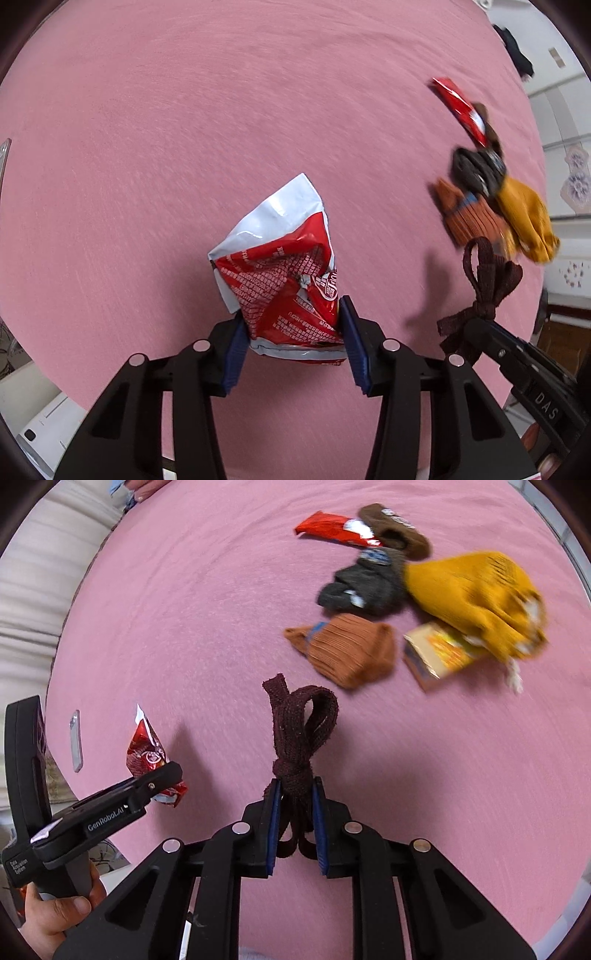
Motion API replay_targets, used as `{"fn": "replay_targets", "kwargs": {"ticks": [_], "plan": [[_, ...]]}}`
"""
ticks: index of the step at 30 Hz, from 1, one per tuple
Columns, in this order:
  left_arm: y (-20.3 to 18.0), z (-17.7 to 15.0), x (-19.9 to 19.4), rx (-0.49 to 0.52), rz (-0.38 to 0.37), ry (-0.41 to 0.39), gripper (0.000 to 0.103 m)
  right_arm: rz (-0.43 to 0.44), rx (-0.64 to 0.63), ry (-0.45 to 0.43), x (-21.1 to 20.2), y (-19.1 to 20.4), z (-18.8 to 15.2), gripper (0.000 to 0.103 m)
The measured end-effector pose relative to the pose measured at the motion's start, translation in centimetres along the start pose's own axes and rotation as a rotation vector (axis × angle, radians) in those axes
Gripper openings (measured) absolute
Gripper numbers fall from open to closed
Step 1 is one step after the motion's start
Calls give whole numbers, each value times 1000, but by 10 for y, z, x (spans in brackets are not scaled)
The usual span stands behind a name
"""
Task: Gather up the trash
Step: 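Carry the wrapper and shoelace over the yellow bin with both tools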
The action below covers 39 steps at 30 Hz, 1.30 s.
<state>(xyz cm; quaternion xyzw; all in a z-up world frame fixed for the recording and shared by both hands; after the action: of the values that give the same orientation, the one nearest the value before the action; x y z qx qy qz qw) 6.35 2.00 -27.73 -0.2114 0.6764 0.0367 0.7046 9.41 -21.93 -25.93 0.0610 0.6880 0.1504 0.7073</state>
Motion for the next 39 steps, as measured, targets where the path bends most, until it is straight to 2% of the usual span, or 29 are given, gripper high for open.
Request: {"fn": "replay_targets", "kwargs": {"ticks": [8,15,26,39], "plan": [[-59,-46,-3,92,-20,28,47,15,76,-34,-29,-39,-28,16],[-122,-84,-6,213,-38,63,47,35,163,-87,-61,-93,-53,16],[-256,-132,18,408,-69,128,47,35,321,-165,-120,-213,-87,16],[-409,-185,49,650,-91,194,47,26,525,-248,-168,-346,-134,16]]}}
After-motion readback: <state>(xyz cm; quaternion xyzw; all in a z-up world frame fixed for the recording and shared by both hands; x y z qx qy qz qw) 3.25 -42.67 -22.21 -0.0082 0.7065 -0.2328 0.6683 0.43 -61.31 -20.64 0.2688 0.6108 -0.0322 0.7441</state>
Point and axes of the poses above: each gripper's, at about its wrist camera, not at the fingertips, and x roughly the way its jaws point, y to its left, z to its top, the point moved 3 cm from there along x, roughly the way its jaws point, and after that the axes turned 4 degrees about -z, right-handed, at the moved point
